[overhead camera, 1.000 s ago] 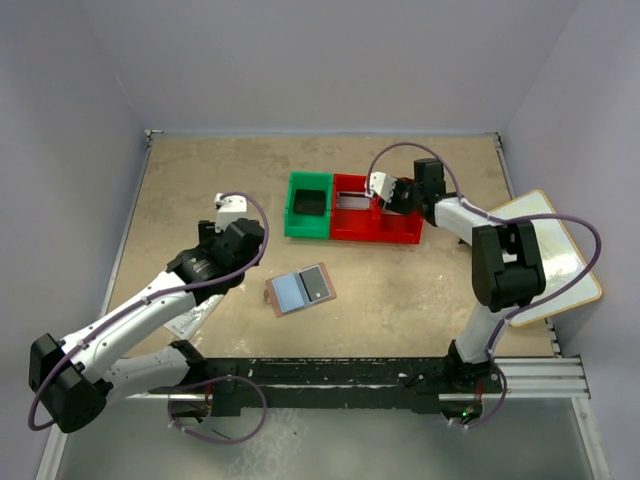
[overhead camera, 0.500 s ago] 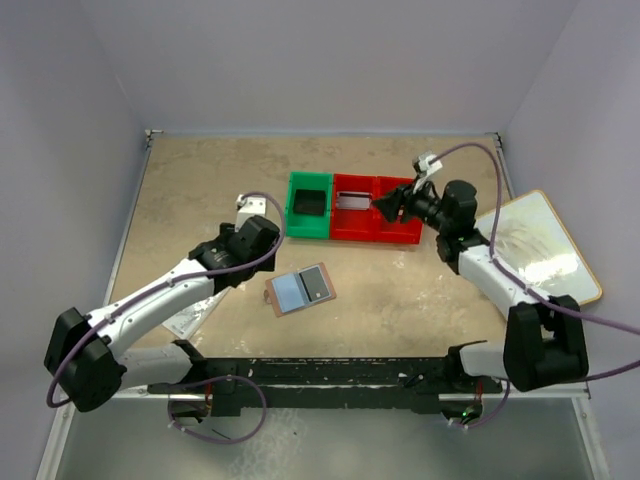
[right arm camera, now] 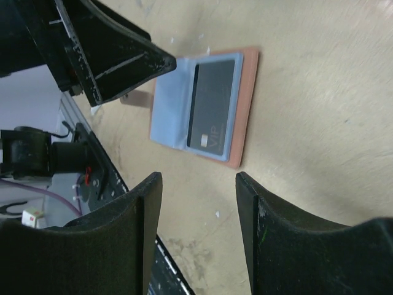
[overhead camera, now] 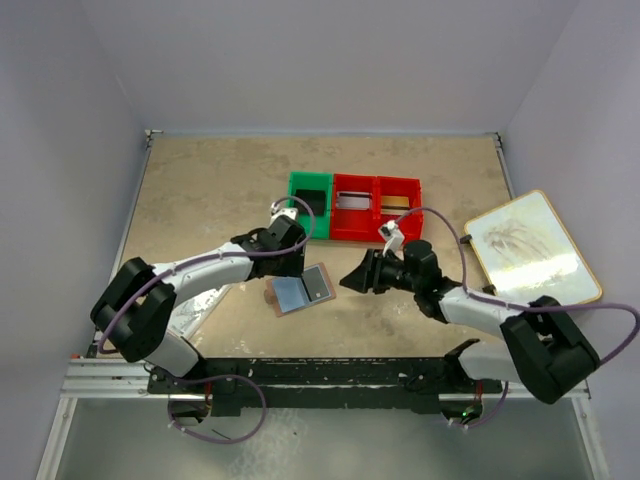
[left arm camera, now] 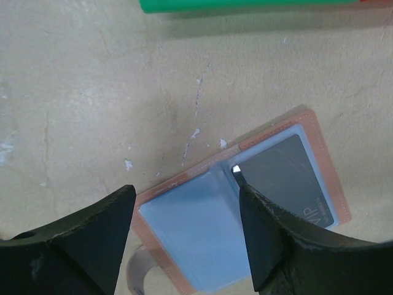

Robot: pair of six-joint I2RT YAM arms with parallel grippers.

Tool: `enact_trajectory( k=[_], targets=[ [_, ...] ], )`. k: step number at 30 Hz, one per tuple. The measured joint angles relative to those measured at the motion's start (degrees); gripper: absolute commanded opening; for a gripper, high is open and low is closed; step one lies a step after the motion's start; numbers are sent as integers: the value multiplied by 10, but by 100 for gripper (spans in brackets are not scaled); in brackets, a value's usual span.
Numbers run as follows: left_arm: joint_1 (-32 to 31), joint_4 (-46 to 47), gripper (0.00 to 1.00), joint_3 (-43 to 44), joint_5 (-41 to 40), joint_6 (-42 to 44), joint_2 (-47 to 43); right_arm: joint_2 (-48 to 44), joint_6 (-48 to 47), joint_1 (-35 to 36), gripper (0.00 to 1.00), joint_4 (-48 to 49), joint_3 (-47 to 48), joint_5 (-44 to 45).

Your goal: Take the credit cards out of the card holder

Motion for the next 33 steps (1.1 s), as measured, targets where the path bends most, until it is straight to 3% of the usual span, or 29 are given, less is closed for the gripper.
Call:
enact_trajectory(
  k=[12,18,24,29,33],
  targets=[
    [-7,62,56,-79,63,-14,-2,200,87,53,55,114,12,-17],
    [-82,79,53,-106,35,-42,-22,265,99,48,56,119,74,-37],
    [-156,84,53,-123,12,-118,-41,279,60,50,59,20,158,13],
    [-178,71,55,-147,6,-179,-77,263,22,54,60,-67,194,68],
    [-184,11,61,-148,-33,-207,-109,248,7,54,61,-103,202,100]
  ],
)
